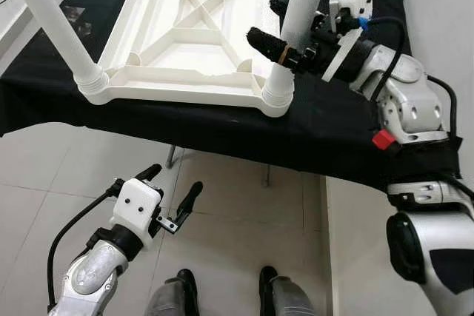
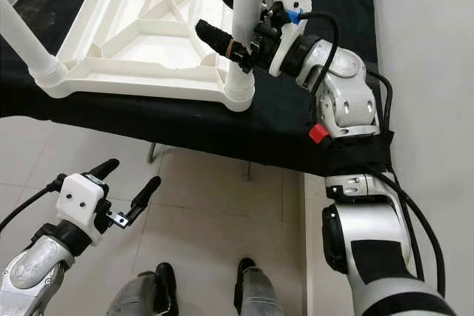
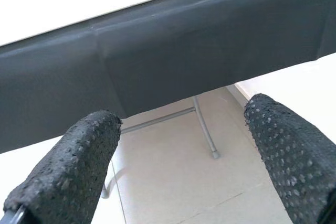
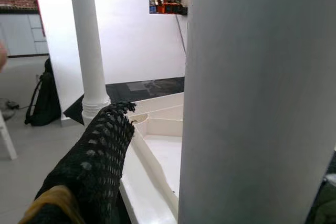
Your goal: Building children table
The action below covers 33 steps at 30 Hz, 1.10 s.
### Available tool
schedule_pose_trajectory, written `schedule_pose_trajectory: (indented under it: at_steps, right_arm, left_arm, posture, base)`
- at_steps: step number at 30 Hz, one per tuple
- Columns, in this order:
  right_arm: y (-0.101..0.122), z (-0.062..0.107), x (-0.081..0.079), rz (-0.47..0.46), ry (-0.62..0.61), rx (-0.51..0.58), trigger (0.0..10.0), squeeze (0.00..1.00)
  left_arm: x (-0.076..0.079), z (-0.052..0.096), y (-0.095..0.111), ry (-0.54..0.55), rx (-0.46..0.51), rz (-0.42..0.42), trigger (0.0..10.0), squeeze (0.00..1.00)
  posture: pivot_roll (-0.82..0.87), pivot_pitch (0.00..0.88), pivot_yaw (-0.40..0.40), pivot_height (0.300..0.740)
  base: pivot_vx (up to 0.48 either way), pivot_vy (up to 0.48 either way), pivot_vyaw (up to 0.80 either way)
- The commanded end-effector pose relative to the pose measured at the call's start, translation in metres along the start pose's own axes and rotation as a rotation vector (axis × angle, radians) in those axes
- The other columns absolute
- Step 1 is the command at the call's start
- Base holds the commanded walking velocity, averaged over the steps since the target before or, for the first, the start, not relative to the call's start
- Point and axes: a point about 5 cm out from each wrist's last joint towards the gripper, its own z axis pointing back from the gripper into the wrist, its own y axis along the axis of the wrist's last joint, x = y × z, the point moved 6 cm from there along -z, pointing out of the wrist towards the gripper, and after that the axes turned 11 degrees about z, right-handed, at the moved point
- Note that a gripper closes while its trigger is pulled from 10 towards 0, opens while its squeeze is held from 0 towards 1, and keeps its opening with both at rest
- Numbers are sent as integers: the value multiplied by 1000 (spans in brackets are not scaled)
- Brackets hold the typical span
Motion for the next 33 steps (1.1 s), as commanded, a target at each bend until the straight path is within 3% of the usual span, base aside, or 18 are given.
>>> schedule_pose_trajectory:
  at_steps: [1, 2, 3, 4, 5, 19, 31, 32, 33]
  right_arm:
    - [8, -3, -5, 9, 63, 39, 9137, 0]
    - [9, -3, -6, 7, 76, 42, 9137, 0]
    - [10, -3, -7, 7, 83, 45, 2078, 0]
    - [10, -3, -7, 7, 83, 45, 2078, 0]
    - [9, -4, -6, 8, 92, 48, 0, 0]
    - [8, -5, -5, 11, 120, 51, 0, 0]
    - [-8, -7, -5, 9, 59, -30, 0, 0]
    - [-10, -8, -3, 4, 28, -51, 4667, 0]
    - [-10, -8, -3, 4, 28, -51, 4667, 0]
  left_arm:
    - [5, 4, -3, -10, -18, -1, 10000, 0]
    - [6, 4, -3, -10, -18, -1, 10000, 0]
    - [6, 4, -3, -9, -18, -1, 10000, 0]
    - [6, 4, -3, -9, -18, -1, 10000, 0]
    - [6, 4, -3, -9, -18, 0, 10000, 0]
    - [6, 5, -2, -7, -18, 3, 10000, 0]
    - [7, 5, -2, -5, -17, 4, 10000, 0]
    - [6, 5, -2, -5, -17, 4, 10000, 0]
    - [6, 5, -2, -5, -17, 4, 10000, 0]
  posture:
    - [42, 331, -25, 740]
    - [42, 332, -26, 740]
    - [42, 332, -26, 740]
    - [42, 332, -26, 740]
    - [42, 332, -26, 740]
    - [41, 330, -28, 740]
    - [36, 328, -28, 740]
    - [34, 330, -29, 740]
    - [34, 330, -29, 740]
  base:
    - [0, 0, 0]
    - [0, 0, 0]
    - [0, 0, 0]
    - [0, 0, 0]
    - [0, 0, 0]
    - [0, 0, 0]
    - [0, 0, 0]
    - [0, 0, 0]
    - [0, 0, 0]
